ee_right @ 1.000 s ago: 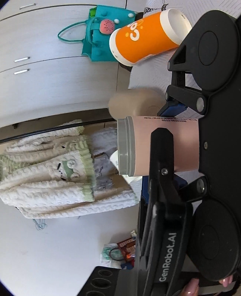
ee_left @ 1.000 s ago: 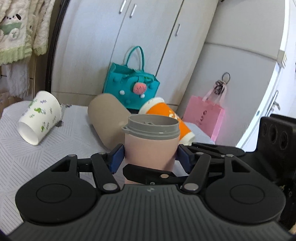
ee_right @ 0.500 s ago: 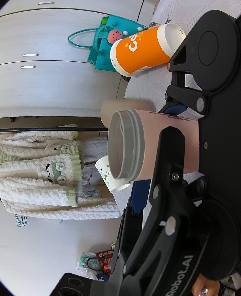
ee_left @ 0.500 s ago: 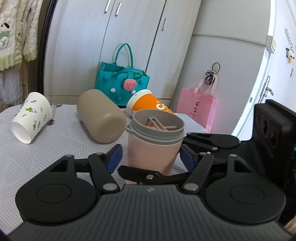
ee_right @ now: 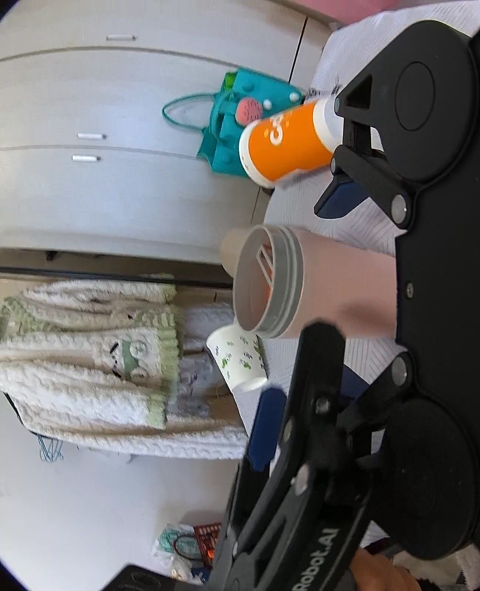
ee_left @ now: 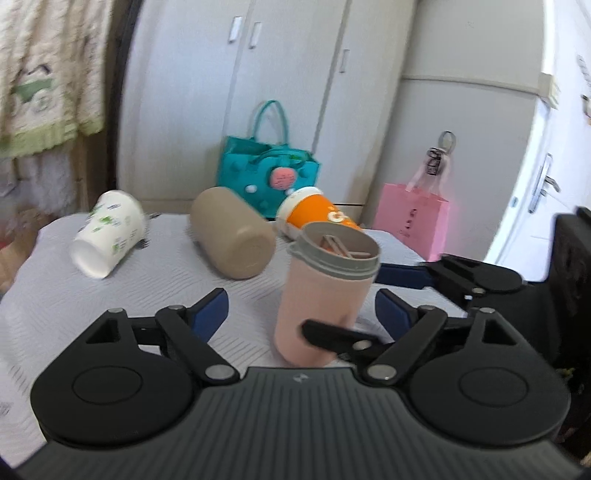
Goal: Flip cup upright
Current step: 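Open the right gripper and pull it back from the bottle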
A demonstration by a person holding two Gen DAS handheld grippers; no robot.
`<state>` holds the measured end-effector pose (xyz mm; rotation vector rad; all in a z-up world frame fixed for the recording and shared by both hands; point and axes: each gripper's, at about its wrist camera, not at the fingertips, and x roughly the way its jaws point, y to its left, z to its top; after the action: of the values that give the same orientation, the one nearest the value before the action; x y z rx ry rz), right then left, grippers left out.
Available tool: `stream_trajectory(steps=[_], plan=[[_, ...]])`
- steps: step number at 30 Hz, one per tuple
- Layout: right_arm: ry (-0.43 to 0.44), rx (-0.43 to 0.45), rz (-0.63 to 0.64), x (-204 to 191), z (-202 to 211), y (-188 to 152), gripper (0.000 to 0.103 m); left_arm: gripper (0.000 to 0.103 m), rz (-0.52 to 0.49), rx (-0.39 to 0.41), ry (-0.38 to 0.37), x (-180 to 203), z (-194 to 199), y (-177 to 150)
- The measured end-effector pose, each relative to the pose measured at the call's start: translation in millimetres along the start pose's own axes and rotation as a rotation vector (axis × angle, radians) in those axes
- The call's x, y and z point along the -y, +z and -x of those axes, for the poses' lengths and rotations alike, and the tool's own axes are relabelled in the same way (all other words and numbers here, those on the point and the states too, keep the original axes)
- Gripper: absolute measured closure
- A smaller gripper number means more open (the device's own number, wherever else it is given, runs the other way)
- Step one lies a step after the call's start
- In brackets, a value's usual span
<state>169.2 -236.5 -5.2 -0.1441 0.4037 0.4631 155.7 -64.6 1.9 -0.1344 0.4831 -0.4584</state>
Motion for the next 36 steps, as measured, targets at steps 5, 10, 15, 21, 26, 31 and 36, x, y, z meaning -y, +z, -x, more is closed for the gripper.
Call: stream_trajectory(steps=[5, 10, 15, 21, 26, 31, 36], plan=[[-0.062, -0.025, 0.009, -4, 23, -1, 0.014, 0.012, 0.025, 0.010, 0.053, -2, 27, 4], [-0.106, -0.027, -0.030, -2, 54, -7, 0.014, 0.011, -0.027, 0.014, 0.127, 2, 52, 4], [-0.132, 0.026, -0.101, -1, 83, -6, 0.006, 0.011, -0.045, 0.014, 0.161, 9, 73, 1], [-0.187, 0.056, -0.112, -15, 105, 3, 0.000, 0.006, -0.071, 0.017, 0.194, 18, 97, -5], [-0.259, 0.019, -0.155, -29, 119, -1, 0.000, 0.000, -0.067, 0.021, 0.230, 19, 113, -11], [-0.384, 0.026, -0.145, -47, 139, -10, 0.000, 0.000, -0.076, -0.010, 0.278, 19, 120, -19], [-0.433, 0.052, -0.154, -58, 155, -15, 0.000, 0.000, -0.050, -0.023, 0.294, 15, 121, -23]])
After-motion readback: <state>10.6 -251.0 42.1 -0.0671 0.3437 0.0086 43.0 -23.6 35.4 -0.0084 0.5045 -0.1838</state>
